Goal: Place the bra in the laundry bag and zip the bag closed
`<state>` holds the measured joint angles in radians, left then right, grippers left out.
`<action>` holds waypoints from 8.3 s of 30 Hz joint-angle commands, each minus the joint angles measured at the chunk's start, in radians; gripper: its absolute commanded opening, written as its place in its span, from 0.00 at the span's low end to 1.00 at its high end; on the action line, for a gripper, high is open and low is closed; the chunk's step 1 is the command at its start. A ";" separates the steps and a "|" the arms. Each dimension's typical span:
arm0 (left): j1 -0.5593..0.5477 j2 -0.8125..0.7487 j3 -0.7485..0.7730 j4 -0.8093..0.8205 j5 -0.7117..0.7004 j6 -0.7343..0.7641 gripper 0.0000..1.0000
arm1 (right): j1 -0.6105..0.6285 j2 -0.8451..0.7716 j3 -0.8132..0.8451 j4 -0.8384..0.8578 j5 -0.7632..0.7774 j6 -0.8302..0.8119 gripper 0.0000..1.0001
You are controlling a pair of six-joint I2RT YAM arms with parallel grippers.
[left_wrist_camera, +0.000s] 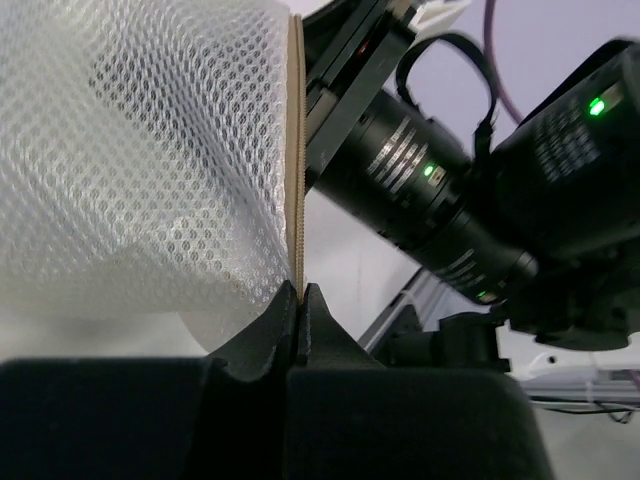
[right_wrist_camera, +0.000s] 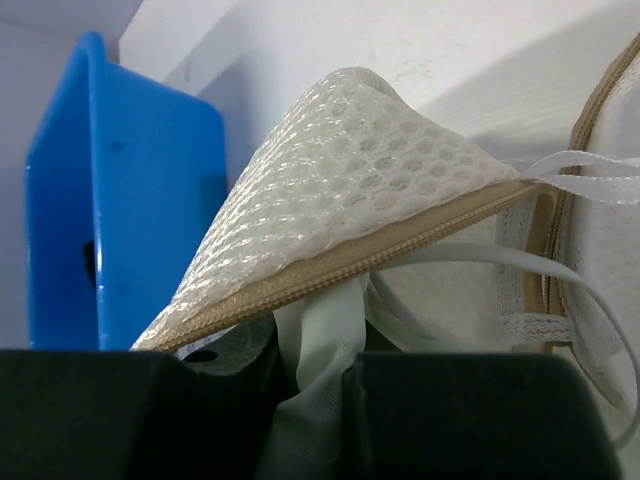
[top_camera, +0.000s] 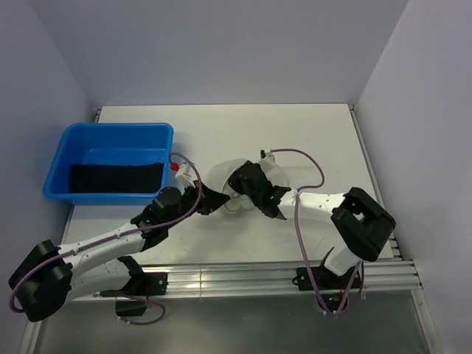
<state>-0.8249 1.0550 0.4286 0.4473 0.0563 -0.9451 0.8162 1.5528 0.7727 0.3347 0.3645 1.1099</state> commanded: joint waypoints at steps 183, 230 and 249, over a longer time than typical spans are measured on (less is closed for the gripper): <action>0.245 -0.061 0.078 -0.127 -0.050 0.135 0.02 | 0.054 -0.732 0.038 -0.451 0.008 -0.642 0.00; 0.891 0.582 0.864 -0.957 -0.225 0.508 0.88 | -0.180 -1.016 -0.339 -0.341 -0.231 -0.608 0.78; 0.945 0.942 0.969 -0.918 -0.254 0.494 0.61 | -0.180 -0.985 -0.334 -0.339 -0.277 -0.613 0.77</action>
<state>0.1158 1.9747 1.3750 -0.5072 -0.2001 -0.4580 0.6407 0.5751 0.4320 -0.0448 0.0887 0.5148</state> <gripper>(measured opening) 0.658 0.772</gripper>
